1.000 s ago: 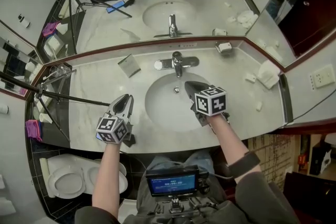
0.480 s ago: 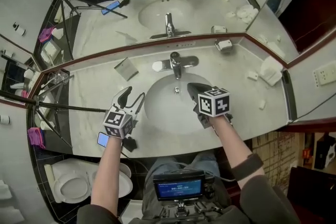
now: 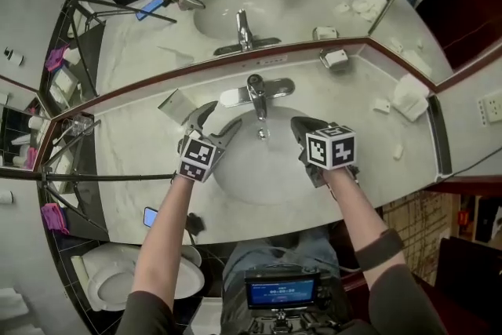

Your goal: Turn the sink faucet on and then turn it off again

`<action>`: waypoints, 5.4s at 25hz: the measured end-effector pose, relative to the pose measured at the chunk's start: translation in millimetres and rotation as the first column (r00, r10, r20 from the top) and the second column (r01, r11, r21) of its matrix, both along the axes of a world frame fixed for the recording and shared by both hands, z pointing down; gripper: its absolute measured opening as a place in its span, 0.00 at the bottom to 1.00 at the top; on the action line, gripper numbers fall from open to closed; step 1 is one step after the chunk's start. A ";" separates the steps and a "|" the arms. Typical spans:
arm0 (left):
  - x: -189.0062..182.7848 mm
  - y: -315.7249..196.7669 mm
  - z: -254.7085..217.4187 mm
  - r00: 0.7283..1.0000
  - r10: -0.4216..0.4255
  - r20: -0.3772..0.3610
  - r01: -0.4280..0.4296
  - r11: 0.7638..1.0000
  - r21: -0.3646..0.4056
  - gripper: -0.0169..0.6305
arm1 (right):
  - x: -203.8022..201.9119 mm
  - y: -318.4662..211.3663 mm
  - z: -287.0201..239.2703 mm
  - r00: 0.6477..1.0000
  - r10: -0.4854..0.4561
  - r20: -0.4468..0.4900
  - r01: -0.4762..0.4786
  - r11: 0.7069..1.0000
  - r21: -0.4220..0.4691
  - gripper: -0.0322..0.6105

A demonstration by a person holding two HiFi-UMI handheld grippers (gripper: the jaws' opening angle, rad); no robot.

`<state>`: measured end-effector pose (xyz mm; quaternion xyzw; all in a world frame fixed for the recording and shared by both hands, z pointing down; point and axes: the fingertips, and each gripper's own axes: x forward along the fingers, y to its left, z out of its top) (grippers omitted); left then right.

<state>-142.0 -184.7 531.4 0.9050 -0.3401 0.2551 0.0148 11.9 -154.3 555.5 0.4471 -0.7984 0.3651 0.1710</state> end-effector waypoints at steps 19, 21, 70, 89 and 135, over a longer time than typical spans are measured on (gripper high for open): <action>95.4 -40.8 58.6 0.969 0.190 0.156 -0.200 0.979 0.050 0.39 | 207.7 1.0 68.3 0.940 0.328 -0.096 -0.334 0.941 -0.054 0.07; 100.0 -42.7 64.8 0.962 0.201 0.186 -0.215 0.975 0.061 0.39 | 225.6 2.7 72.3 0.929 0.358 -0.096 -0.364 0.930 -0.056 0.07; 108.1 -28.1 83.1 0.932 0.080 0.355 -0.173 0.955 0.239 0.18 | 331.4 37.0 102.1 0.827 0.558 -0.072 -0.563 0.823 -0.082 0.07; 125.4 19.4 15.9 0.957 0.057 0.284 -0.116 0.974 0.195 0.03 | 346.3 63.8 63.8 0.826 0.560 -0.057 -0.563 0.822 -0.086 0.07; 100.6 111.2 -91.0 0.947 -0.306 -0.096 0.306 0.952 -0.020 0.03 | 394.5 71.7 8.9 0.911 0.412 -0.011 -0.412 0.910 -0.054 0.07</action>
